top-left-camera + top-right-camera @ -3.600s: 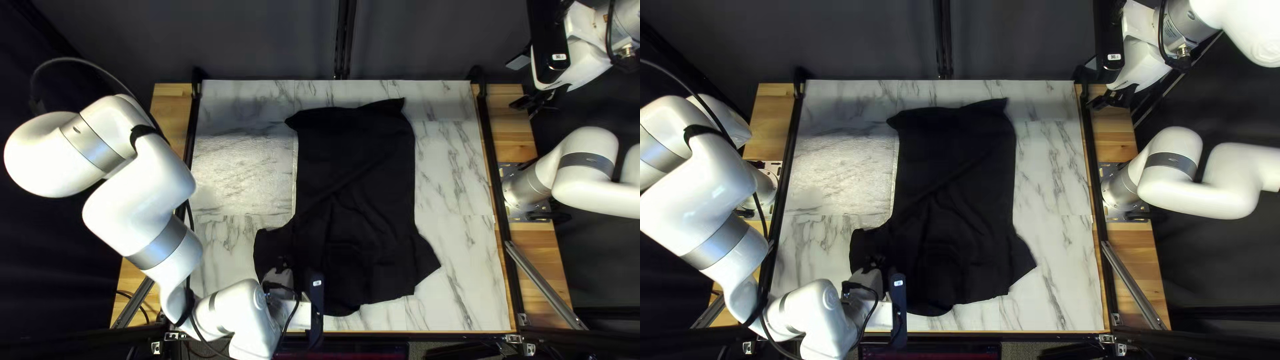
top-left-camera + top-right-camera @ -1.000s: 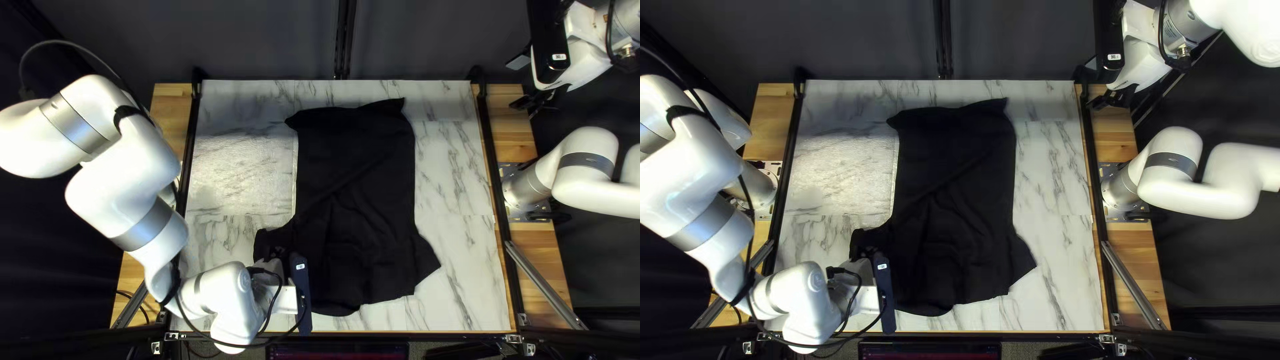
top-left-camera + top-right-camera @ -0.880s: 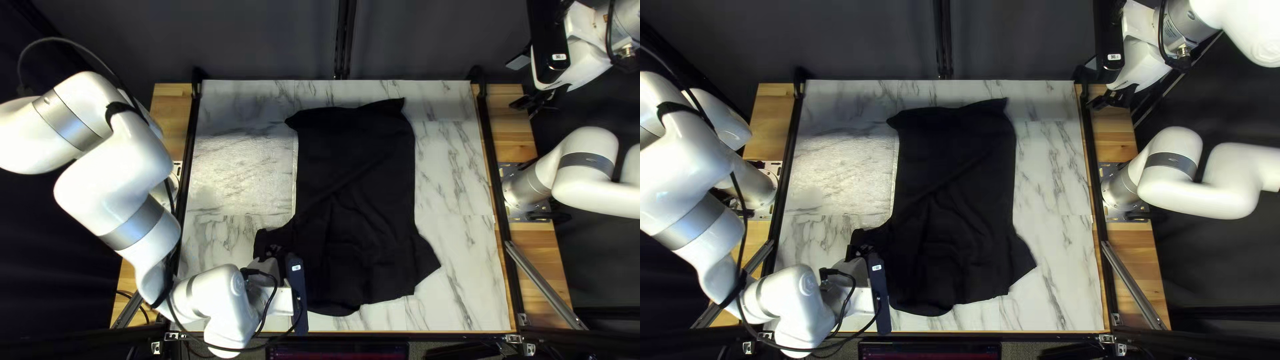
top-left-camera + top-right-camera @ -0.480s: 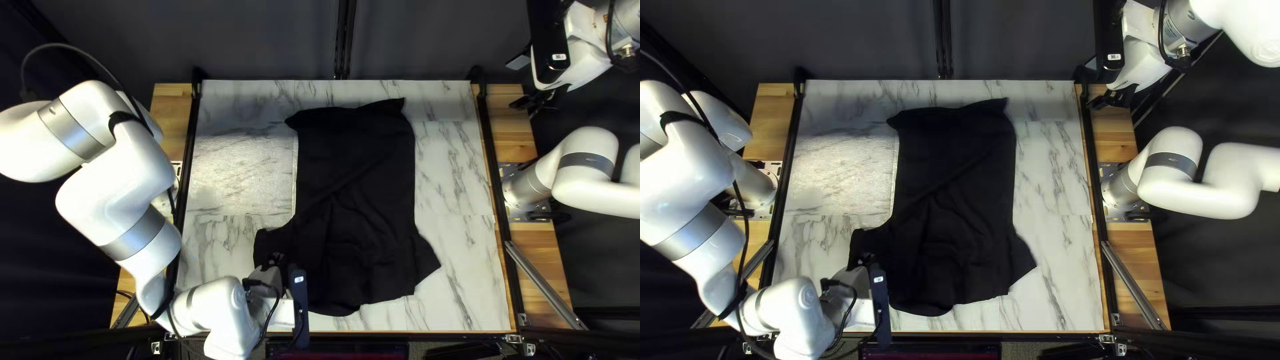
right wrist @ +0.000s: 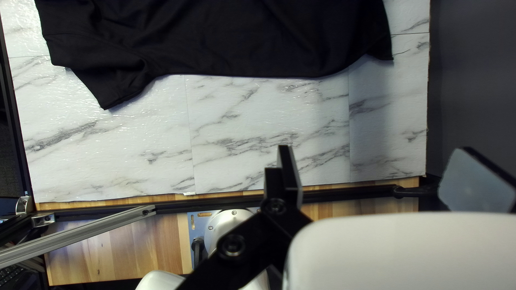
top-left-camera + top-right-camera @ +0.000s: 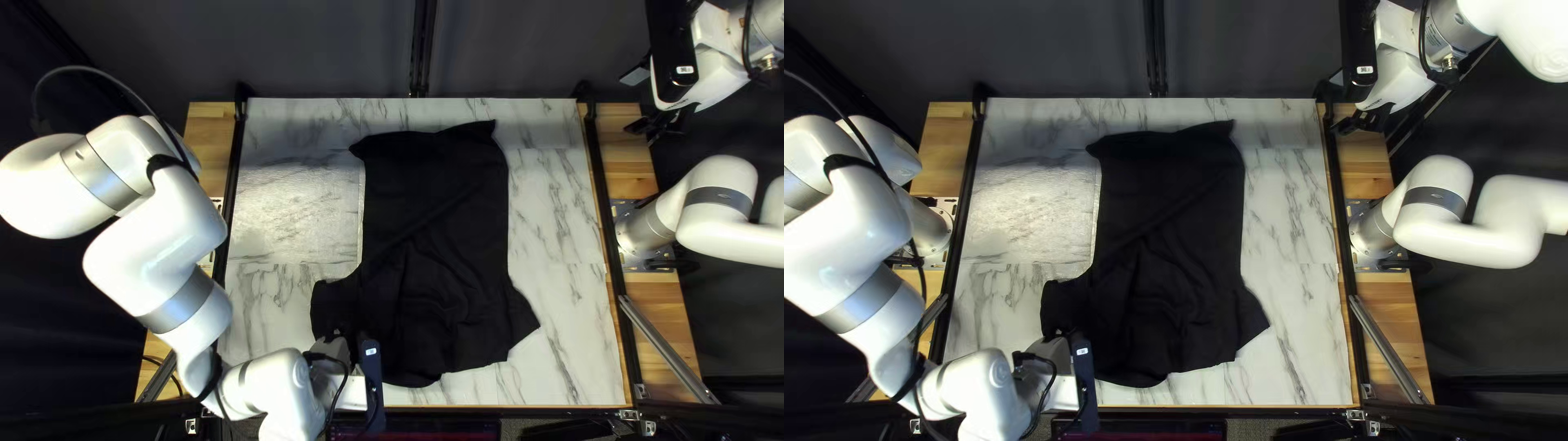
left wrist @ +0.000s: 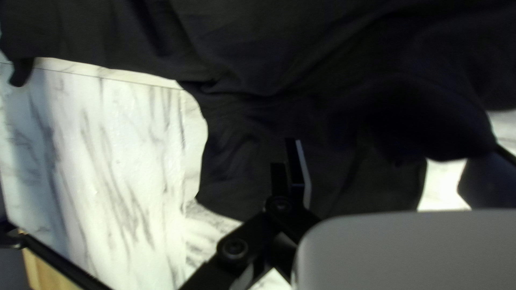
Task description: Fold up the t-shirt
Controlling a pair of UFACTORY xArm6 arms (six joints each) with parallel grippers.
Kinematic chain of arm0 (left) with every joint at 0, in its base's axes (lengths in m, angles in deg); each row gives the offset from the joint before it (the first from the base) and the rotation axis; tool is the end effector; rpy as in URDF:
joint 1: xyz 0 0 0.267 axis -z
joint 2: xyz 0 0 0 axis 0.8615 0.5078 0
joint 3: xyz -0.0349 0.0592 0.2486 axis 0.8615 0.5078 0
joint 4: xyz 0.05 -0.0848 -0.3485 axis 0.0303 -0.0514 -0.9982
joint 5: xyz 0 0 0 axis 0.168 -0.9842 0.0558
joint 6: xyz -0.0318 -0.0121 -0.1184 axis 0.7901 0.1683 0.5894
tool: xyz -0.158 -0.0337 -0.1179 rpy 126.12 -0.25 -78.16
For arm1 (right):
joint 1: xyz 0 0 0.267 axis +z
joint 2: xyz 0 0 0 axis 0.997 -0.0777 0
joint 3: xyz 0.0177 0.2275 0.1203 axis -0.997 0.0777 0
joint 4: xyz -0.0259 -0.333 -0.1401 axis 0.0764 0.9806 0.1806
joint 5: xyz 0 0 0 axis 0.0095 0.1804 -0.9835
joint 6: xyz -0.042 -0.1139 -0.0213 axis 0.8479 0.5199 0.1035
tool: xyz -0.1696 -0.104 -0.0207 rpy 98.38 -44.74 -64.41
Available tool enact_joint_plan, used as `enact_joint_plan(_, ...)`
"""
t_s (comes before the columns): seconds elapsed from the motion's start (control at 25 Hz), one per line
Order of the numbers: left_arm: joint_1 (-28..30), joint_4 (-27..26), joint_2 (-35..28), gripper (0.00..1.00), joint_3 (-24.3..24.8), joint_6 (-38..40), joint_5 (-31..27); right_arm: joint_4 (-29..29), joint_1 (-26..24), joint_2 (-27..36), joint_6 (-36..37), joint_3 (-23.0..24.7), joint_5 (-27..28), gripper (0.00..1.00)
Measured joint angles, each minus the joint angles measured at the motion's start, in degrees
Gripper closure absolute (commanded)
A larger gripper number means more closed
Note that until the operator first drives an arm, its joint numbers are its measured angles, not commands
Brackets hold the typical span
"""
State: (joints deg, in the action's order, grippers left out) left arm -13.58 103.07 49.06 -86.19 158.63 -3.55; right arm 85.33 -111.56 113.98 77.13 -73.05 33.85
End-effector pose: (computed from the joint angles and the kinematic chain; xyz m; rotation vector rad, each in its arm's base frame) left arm 0.3915 -0.2327 -0.0189 -2.6321 -0.0865 -0.3093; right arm 0.2654 -0.1045 0.3541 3.0187 -0.0505 0.5316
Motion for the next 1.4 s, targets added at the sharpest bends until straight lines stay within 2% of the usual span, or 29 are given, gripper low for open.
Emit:
enact_joint_plan(0.32,-1.7,1.0,-1.9,0.0,3.5,0.7,1.6,0.0,0.0,0.0,0.0,0.0,0.0,0.0)
enact_joint_plan(0.64,-0.4,0.7,-6.9,0.0,5.8,-0.5,-4.7,0.0,0.0,0.0,0.0,0.0,0.0,0.0)
enact_joint_plan(0.8,0.0,1.6,-7.6,0.0,4.0,-2.7,-7.5,0.0,0.0,0.0,0.0,0.0,0.0,0.0)
enact_joint_plan(0.96,0.3,2.4,-5.6,0.0,1.5,-3.9,-8.0,0.0,0.0,0.0,0.0,0.0,0.0,0.0)
enact_joint_plan(1.16,1.6,1.9,-3.0,0.0,1.1,-1.3,-5.9,0.0,0.0,0.0,0.0,0.0,0.0,0.0)
enact_joint_plan(1.4,4.4,0.3,-2.3,0.0,-1.1,-0.2,-8.6,0.0,0.0,0.0,0.0,0.0,0.0,0.0)
